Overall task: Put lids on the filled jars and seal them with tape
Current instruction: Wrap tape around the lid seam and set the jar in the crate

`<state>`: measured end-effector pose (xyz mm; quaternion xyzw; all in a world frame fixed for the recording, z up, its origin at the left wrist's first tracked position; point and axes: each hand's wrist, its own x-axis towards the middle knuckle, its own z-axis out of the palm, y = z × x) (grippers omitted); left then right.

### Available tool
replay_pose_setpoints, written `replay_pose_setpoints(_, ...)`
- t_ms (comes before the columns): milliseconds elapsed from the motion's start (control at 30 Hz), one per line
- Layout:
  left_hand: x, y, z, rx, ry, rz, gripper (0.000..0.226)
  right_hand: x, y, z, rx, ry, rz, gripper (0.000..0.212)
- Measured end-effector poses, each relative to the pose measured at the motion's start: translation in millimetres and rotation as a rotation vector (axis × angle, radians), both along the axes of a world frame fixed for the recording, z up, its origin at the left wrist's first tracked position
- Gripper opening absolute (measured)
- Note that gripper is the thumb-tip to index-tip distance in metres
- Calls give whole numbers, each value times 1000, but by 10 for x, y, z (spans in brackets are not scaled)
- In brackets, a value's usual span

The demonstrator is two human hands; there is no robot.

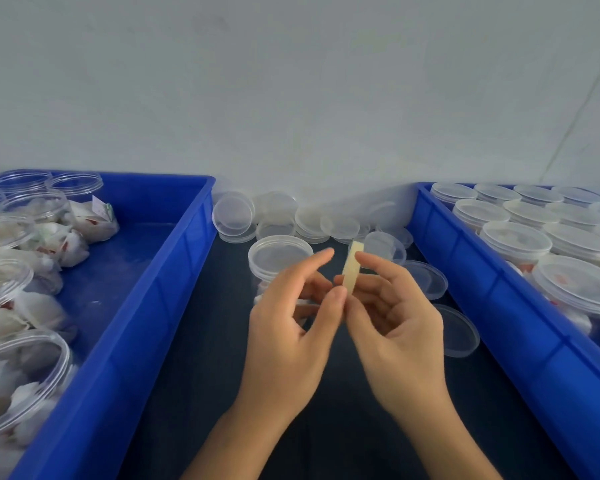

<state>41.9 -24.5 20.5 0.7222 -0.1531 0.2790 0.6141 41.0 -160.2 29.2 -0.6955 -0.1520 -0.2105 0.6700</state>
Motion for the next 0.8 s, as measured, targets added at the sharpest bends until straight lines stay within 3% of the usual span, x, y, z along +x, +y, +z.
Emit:
replay_pose_setpoints(333,77,151,18,170,-127,147,23,-19,17,-31,-373,-152,-83,52)
replay_pose_setpoints(533,79,157,16,194,-138,156,16,-22,-24,-52,-375,-93,-36,68)
replay_pose_setpoints(800,71,144,31,121,-61,89,7,-16,-28,-62,-366,-56,-1,69)
